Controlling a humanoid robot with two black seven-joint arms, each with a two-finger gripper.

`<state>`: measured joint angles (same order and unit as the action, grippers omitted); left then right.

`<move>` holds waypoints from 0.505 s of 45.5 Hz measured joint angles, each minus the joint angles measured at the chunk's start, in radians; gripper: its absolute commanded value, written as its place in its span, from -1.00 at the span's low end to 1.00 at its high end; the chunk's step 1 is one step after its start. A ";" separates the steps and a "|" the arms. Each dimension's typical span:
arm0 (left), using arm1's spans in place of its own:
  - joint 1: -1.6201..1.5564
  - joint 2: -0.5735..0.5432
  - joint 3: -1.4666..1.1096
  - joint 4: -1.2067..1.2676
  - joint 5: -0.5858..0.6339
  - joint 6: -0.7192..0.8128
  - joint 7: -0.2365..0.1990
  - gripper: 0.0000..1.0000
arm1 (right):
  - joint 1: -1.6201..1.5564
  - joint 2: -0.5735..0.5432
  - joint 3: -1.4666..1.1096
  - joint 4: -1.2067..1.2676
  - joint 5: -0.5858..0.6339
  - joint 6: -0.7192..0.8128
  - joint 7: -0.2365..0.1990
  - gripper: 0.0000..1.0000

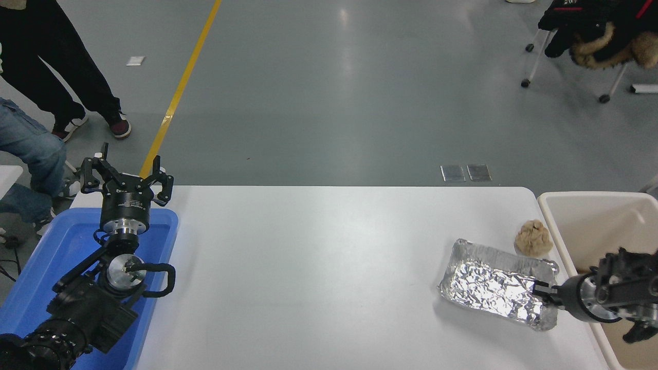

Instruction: Pick up foil plate and place in dustbin

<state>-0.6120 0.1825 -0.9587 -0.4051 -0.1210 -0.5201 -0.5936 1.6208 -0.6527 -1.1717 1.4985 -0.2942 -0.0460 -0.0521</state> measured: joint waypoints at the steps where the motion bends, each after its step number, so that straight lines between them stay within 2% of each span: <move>1: 0.000 0.000 0.000 0.000 0.000 0.000 0.000 0.98 | 0.039 -0.003 -0.017 0.024 0.001 0.011 0.000 -1.00; 8: 0.001 0.000 0.000 0.000 0.000 0.000 0.000 0.98 | 0.348 -0.016 -0.114 0.141 0.018 0.148 0.003 -1.00; 23: 0.002 0.001 0.000 0.000 -0.001 0.000 0.000 0.98 | 0.919 0.017 -0.190 0.226 0.105 0.599 0.034 -1.00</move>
<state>-0.6102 0.1830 -0.9587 -0.4049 -0.1222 -0.5203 -0.5936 2.5399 -0.6362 -1.3621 1.7244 -0.1896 0.5526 -0.0179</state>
